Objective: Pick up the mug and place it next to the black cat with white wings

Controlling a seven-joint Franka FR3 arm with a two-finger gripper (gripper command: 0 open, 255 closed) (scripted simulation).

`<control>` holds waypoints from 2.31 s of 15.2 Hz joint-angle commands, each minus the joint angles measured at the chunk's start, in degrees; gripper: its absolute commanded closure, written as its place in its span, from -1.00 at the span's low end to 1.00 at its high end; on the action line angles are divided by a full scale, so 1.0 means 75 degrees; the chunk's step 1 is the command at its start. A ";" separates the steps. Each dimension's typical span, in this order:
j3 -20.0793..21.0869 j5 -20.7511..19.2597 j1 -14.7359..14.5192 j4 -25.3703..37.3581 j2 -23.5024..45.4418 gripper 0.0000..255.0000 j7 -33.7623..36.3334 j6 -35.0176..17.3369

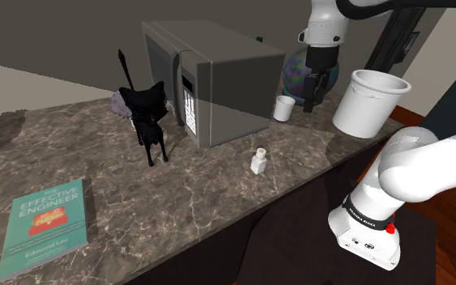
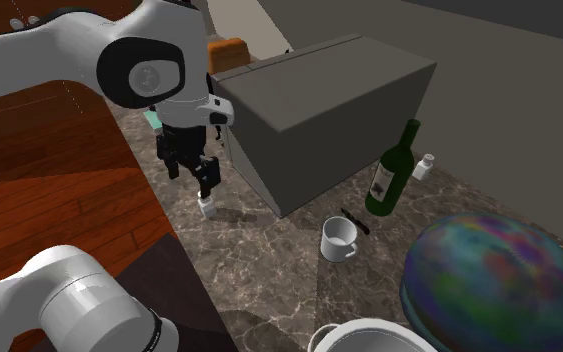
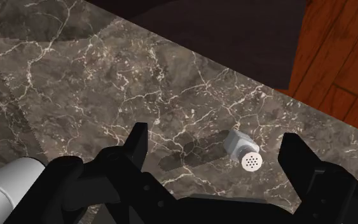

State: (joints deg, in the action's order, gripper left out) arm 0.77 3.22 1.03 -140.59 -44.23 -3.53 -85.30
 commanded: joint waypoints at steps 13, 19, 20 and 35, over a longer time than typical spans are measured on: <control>-0.1186 -0.1276 0.0589 -0.0103 0.1947 -1.00 -0.1577 -0.2664; -0.1743 -0.1572 0.0786 0.0394 0.3312 -1.00 -0.2294 -0.3907; -0.1829 -0.1589 0.0813 0.0511 0.3555 -1.00 -0.2416 -0.4097; -0.2426 -0.1313 0.1028 0.1291 0.5850 -1.00 -0.3461 -0.6066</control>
State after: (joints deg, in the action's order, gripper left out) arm -17.29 -5.27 8.66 -129.78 -5.24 -29.16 -130.22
